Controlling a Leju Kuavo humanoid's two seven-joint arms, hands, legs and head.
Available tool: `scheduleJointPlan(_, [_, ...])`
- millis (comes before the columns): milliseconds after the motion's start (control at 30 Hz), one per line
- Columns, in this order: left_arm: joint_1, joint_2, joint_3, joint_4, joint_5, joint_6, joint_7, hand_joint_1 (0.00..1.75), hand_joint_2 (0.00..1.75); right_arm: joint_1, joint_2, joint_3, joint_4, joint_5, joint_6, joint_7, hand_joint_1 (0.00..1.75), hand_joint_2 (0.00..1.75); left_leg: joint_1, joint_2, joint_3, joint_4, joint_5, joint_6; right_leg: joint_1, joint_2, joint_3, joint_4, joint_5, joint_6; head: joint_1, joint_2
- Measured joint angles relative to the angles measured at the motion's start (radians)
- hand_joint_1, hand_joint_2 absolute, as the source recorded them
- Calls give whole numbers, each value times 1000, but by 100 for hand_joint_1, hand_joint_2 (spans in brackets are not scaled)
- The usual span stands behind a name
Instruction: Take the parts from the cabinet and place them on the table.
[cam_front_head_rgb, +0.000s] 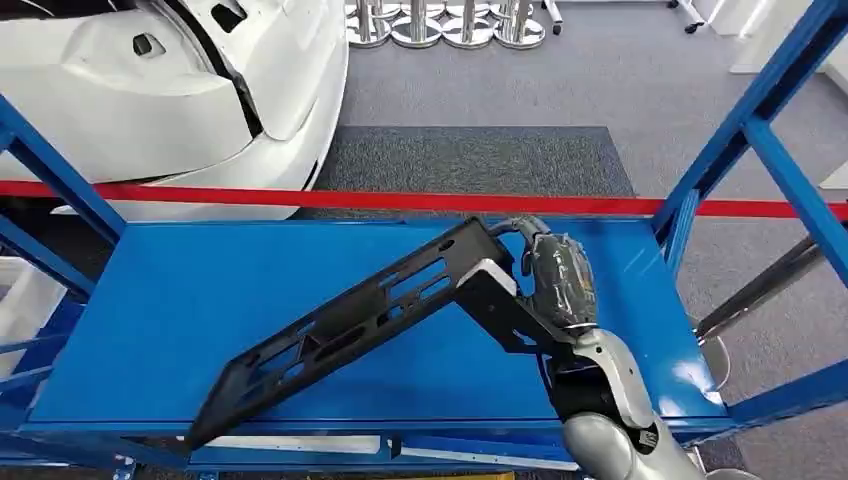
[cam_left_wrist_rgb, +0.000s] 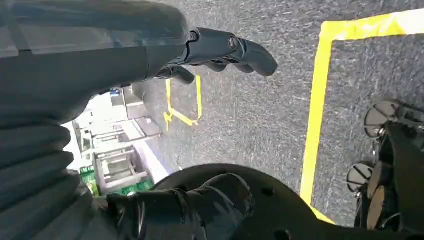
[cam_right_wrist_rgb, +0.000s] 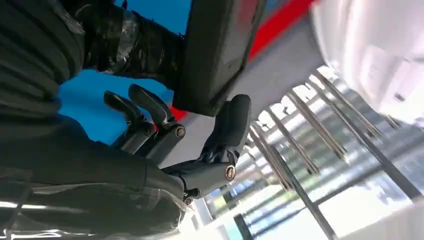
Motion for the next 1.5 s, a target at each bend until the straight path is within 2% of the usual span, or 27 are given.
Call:
scheduleJointPlan(100, [0,11,0,0,1,-1,0,0,175,-1,-22,24,6,-19,85,50,175,175,0,2,-6,32,-26,-16,-10,-2,13,-18,8,-15,-2,0])
scheduleJointPlan(200, [0,16,0,0,2,-4,2,0,175,-2,-44,56,10,-45,178,96,175,175,2,2,-121,268,-138,-23,-8,-3,13,-19,8,-23,-3,0])
scheduleJointPlan(267, [2,16,0,0,2,-7,3,0,175,2,-58,79,16,-70,223,119,175,175,2,2,-151,319,-134,-23,-6,-2,14,-18,7,-24,-3,0])
scheduleJointPlan(300, [4,18,0,0,2,-7,3,0,175,4,-65,88,19,-82,244,128,175,175,2,2,-133,277,-102,-22,-6,0,14,-17,7,-23,-4,0])
scheduleJointPlan(367, [4,21,-1,1,2,-8,4,0,175,9,-81,103,24,-109,296,138,175,175,2,2,-50,106,-14,-12,-5,2,18,-16,5,-20,-3,0])
scheduleJointPlan(400, [4,23,-1,1,2,-8,6,0,175,15,-90,108,27,-117,325,139,175,175,0,1,-8,26,12,-4,-4,2,19,-16,4,-19,-3,0])
scheduleJointPlan(433, [1,23,-1,1,2,-8,11,0,175,25,-101,110,29,-125,357,142,175,175,-2,2,5,-7,2,-1,4,2,16,-7,-2,-10,-3,0])
scheduleJointPlan(567, [6,22,-2,1,2,-10,17,0,175,61,-135,111,40,-111,433,144,175,175,1,3,11,-13,10,18,3,1,21,-14,-3,11,-2,0])
scheduleJointPlan(600, [5,22,-3,1,2,-12,18,0,175,62,-140,109,44,-103,447,144,175,175,4,6,14,-17,13,20,1,0,13,9,-20,19,-1,0])
scheduleJointPlan(700, [2,21,-7,1,0,-14,23,0,175,78,-150,100,61,-76,504,144,175,175,5,7,10,-17,14,27,-7,0,-90,237,-137,35,-1,0])
scheduleJointPlan(733, [2,20,-9,2,0,-15,24,0,175,82,-150,97,66,-71,521,142,175,175,4,7,9,-17,14,27,-7,0,-119,300,-158,37,-1,0])
scheduleJointPlan(767, [3,19,-10,2,0,-15,26,0,175,83,-150,94,69,-70,532,141,175,175,4,7,11,-17,14,27,-7,0,-126,318,-155,38,-1,0])
scheduleJointPlan(800, [5,19,-11,2,0,-15,27,0,175,85,-150,91,73,-73,532,139,175,175,4,7,12,-17,14,27,-7,0,-105,281,-129,36,-1,0])
scheduleJointPlan(867, [6,19,-16,2,0,-18,29,0,175,85,-150,89,77,-85,516,139,175,175,4,3,18,-17,15,26,-6,-1,-8,107,-53,26,0,0])
scheduleJointPlan(900, [5,18,-18,2,0,-19,29,0,175,85,-150,88,79,-90,504,139,175,175,3,1,21,-16,16,24,-5,-3,45,18,-32,17,-1,0])
scheduleJointPlan(933, [4,18,-19,2,0,-21,29,0,175,84,-150,88,79,-92,496,139,175,175,-5,-1,20,-13,12,16,-1,-4,57,-29,-37,12,0,0])
scheduleJointPlan(1033, [3,18,-24,2,0,-22,29,0,175,87,-150,87,84,-101,487,139,175,175,0,-2,28,-24,11,-4,2,-1,59,-27,-37,-3,-2,0])
scheduleJointPlan(1100, [3,21,-25,2,1,-23,28,0,175,89,-149,88,86,-106,468,139,175,175,-2,-1,30,-10,-2,-13,-9,-3,74,-47,-12,-17,-3,0])
scheduleJointPlan(1133, [3,23,-25,2,1,-27,28,0,175,89,-148,90,88,-108,455,139,175,175,-1,0,9,37,-42,-17,-10,-4,74,-50,-10,-20,-4,0])
scheduleJointPlan(1200, [3,23,-26,2,2,-30,29,0,175,89,-148,98,92,-109,439,138,175,175,1,1,-66,209,-135,-24,-10,-7,69,-50,-6,-23,-3,0])
scheduleJointPlan(1233, [4,23,-26,2,4,-33,29,0,175,89,-148,101,94,-109,431,138,175,175,1,1,-97,283,-162,-27,-10,-7,67,-50,-6,-23,-3,0])
scheduleJointPlan(1267, [6,23,-26,2,6,-38,29,0,175,89,-148,105,98,-107,416,137,175,175,2,2,-109,312,-163,-29,-10,-7,67,-49,-6,-23,-4,0])
scheduleJointPlan(1300, [7,23,-26,2,9,-39,29,0,175,89,-148,109,102,-101,402,135,175,175,3,2,-97,292,-142,-30,-11,-7,68,-49,-6,-22,-3,0])
scheduleJointPlan(1333, [7,23,-26,3,10,-40,29,0,175,88,-148,116,106,-99,391,133,175,175,5,2,-63,226,-102,-30,-11,-5,69,-47,-7,-21,-3,0])
scheduleJointPlan(1400, [6,24,-26,3,10,-40,29,0,175,84,-148,123,108,-98,386,132,175,175,8,2,39,31,-18,-29,-13,1,70,-41,-10,-13,-3,0])
scheduleJointPlan(1433, [5,24,-26,3,10,-40,29,0,175,82,-148,124,109,-97,386,132,175,175,8,2,62,-23,-22,-25,-7,4,68,-32,-15,-4,-4,0])
scheduleJointPlan(1500, [4,23,-26,3,11,-41,29,0,175,77,-148,125,114,-96,385,132,175,175,4,1,60,-20,-19,-6,-7,11,69,-34,-15,9,-1,0])
